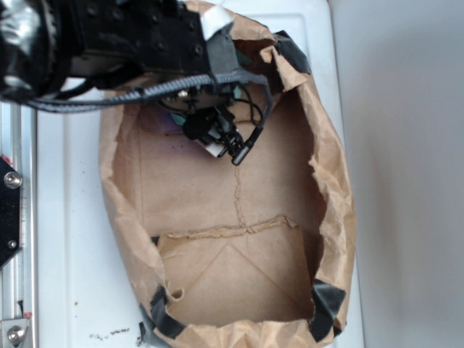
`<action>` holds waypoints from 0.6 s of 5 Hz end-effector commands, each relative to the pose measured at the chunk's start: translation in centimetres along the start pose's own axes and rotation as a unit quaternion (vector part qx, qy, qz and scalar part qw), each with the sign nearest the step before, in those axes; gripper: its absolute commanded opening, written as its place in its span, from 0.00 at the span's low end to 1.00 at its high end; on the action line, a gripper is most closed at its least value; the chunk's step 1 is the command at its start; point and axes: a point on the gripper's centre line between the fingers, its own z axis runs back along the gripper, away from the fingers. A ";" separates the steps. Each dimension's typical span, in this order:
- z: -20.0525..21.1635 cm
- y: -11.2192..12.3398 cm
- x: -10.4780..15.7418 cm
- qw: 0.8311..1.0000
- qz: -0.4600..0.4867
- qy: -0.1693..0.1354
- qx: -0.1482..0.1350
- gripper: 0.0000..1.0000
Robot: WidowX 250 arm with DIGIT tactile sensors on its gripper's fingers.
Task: Grab the green ball.
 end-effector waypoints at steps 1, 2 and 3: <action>-0.5 0.9 1.6 0.999 0.032 -0.035 -0.003 1.00; -1.8 0.1 1.5 0.999 0.029 -0.035 -0.008 1.00; -2.1 -0.3 1.4 0.999 0.018 -0.030 -0.011 0.00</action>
